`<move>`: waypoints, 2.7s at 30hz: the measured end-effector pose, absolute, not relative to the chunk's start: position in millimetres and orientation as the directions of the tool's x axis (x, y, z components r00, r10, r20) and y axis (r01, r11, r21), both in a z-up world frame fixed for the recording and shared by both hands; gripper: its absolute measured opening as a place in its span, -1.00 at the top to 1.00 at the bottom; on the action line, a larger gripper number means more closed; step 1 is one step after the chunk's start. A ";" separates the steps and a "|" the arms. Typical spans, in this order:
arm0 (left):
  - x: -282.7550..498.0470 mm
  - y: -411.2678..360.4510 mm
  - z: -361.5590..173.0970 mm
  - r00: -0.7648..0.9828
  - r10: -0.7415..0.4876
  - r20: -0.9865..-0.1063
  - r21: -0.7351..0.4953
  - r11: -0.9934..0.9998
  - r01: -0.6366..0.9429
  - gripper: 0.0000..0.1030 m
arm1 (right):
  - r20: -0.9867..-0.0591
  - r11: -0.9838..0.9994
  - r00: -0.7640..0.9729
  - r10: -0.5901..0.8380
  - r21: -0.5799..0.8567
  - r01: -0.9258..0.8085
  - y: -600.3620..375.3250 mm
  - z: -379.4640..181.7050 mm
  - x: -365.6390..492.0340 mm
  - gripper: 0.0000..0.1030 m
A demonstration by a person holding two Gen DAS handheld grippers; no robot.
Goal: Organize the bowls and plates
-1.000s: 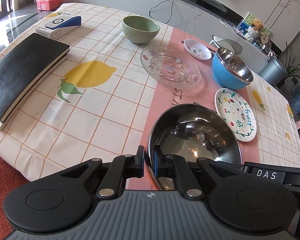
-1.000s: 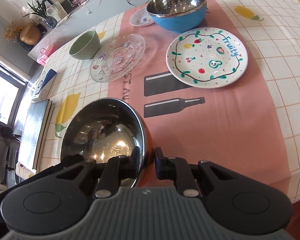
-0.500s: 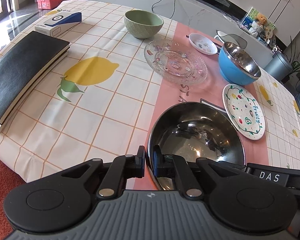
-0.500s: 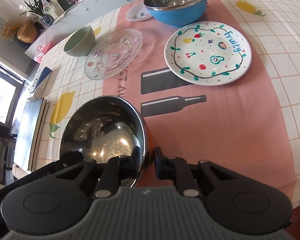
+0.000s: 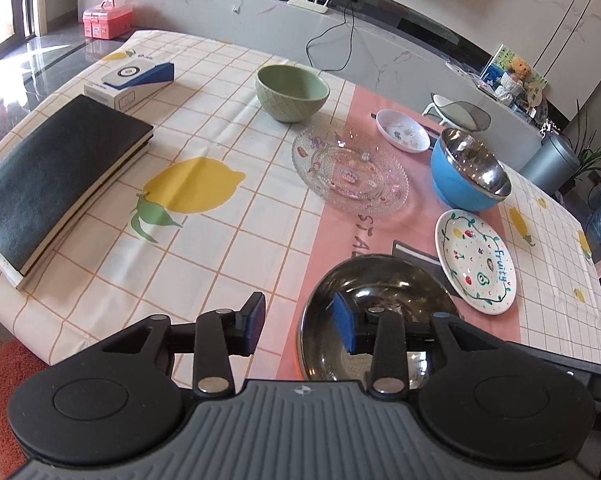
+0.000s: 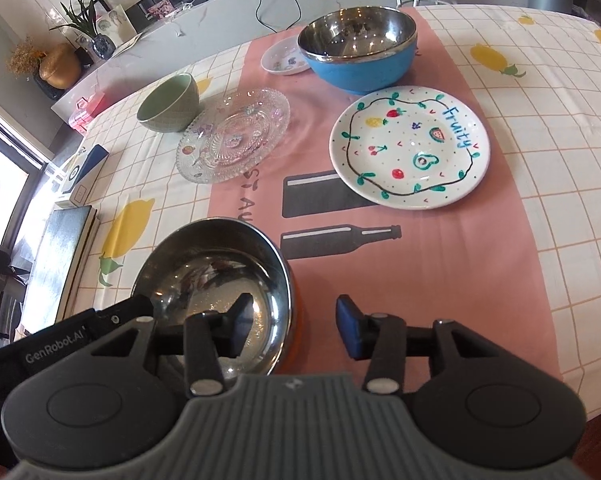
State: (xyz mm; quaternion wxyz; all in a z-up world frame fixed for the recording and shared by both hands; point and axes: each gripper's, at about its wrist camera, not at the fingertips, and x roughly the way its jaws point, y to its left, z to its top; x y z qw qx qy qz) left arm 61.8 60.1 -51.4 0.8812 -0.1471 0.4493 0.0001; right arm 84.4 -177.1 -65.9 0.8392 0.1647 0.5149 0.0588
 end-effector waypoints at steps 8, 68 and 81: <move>75.9 51.0 -12.3 0.662 -0.186 -0.726 -0.279 0.960 -0.037 0.13 | -0.810 0.936 0.532 0.248 0.342 0.085 -195.8 -39.4 87.6 -0.09; 318.3 -95.2 -84.0 0.445 -0.209 -0.871 -0.222 0.975 0.023 0.77 | -0.859 0.883 0.490 0.151 0.340 0.324 -294.1 -98.1 315.8 0.68; 259.2 -79.2 -24.7 0.530 -0.190 -0.826 -0.206 0.978 0.031 0.77 | -0.828 0.884 0.527 0.190 0.377 0.275 -284.8 -59.0 271.5 0.72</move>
